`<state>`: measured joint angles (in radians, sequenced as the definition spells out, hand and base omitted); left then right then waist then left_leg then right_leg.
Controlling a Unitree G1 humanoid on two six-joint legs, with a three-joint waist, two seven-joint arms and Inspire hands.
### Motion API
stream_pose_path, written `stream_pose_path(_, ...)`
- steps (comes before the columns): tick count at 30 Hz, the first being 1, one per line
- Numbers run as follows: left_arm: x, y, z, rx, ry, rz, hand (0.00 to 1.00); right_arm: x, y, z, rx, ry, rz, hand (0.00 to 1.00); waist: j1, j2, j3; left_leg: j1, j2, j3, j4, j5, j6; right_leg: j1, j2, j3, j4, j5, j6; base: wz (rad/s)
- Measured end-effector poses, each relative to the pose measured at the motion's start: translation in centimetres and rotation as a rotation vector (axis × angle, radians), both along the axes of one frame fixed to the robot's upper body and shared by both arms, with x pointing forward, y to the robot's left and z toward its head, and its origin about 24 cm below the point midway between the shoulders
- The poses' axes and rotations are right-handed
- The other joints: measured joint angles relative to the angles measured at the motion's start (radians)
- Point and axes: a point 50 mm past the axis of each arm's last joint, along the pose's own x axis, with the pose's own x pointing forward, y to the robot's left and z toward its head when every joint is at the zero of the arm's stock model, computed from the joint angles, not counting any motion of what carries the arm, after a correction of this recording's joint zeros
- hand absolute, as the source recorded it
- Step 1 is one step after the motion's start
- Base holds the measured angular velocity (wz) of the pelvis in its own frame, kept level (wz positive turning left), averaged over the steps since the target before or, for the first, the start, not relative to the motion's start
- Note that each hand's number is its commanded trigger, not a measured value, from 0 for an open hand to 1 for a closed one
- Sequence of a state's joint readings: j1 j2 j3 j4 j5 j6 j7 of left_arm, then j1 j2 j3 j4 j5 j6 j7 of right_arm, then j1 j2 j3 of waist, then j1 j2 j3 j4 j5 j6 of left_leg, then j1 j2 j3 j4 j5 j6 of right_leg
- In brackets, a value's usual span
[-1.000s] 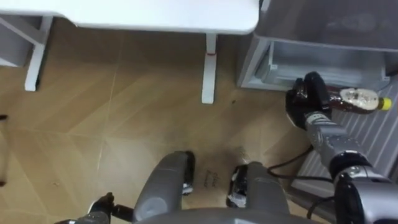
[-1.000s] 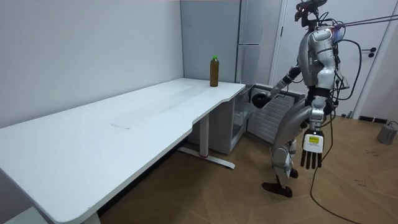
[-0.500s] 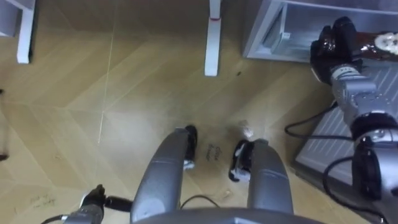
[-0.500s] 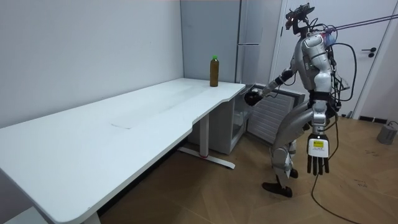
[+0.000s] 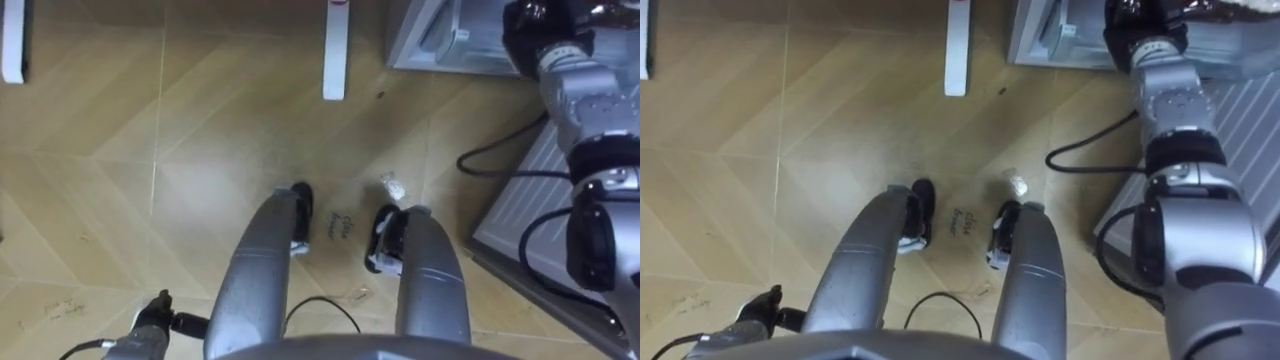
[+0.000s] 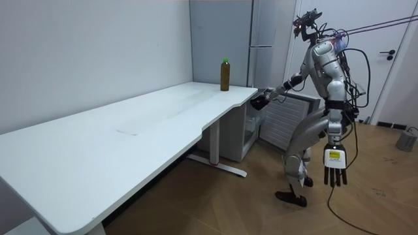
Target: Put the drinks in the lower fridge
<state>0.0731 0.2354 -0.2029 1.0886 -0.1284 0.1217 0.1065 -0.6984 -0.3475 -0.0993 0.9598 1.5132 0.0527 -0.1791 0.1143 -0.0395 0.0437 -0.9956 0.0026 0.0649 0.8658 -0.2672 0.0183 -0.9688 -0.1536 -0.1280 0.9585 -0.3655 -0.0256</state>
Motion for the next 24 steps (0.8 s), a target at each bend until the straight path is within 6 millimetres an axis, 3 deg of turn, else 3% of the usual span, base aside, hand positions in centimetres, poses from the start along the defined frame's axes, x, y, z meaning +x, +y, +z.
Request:
stream_pose_path(9, 0.2, -0.1, 0.1, 0.003, -0.001, -0.041, 0.00, 0.6, 0.3, 0.9, -0.047, -0.006, 0.008, 1.00, 0.003, -0.004, -0.0007, -0.048, 0.001, -0.003, 0.025, -0.002, 0.003, -0.043, -0.001, -0.004, 0.019, 0.000, 0.001, 0.00)
stream_pose_path(10, 0.2, -0.1, 0.0, 0.003, 0.000, -0.042, 0.00, 0.6, 0.3, 0.9, -0.047, -0.006, 0.008, 0.82, 0.003, -0.004, -0.0007, -0.050, 0.001, -0.004, 0.026, -0.002, 0.003, -0.044, -0.001, -0.005, 0.019, 0.000, 0.001, 0.00)
stream_pose_path(12, 0.3, -0.1, 0.1, 0.004, -0.001, -0.043, 0.00, 0.6, 0.3, 0.9, -0.045, -0.008, 0.006, 0.13, 0.002, -0.004, -0.0009, -0.064, 0.001, -0.010, 0.030, -0.002, 0.003, -0.053, -0.002, -0.010, 0.020, 0.000, 0.001, 0.04)
stream_pose_path(13, 0.3, -0.1, 0.1, 0.004, -0.001, -0.045, 0.00, 0.6, 0.3, 0.9, -0.045, -0.007, 0.006, 0.00, 0.003, -0.004, -0.0009, -0.067, 0.001, -0.010, 0.030, -0.002, 0.003, -0.056, -0.002, -0.010, 0.020, 0.000, 0.001, 0.00)
stream_pose_path(24, 1.6, -0.7, 0.5, -0.018, -0.058, -0.063, 0.00, 0.6, -0.1, 1.3, -0.048, -0.016, -0.003, 0.00, 0.021, 0.009, -0.0009, -0.132, -0.014, -0.010, 0.061, -0.009, 0.002, -0.128, -0.020, -0.008, 0.075, -0.026, -0.003, 0.05)
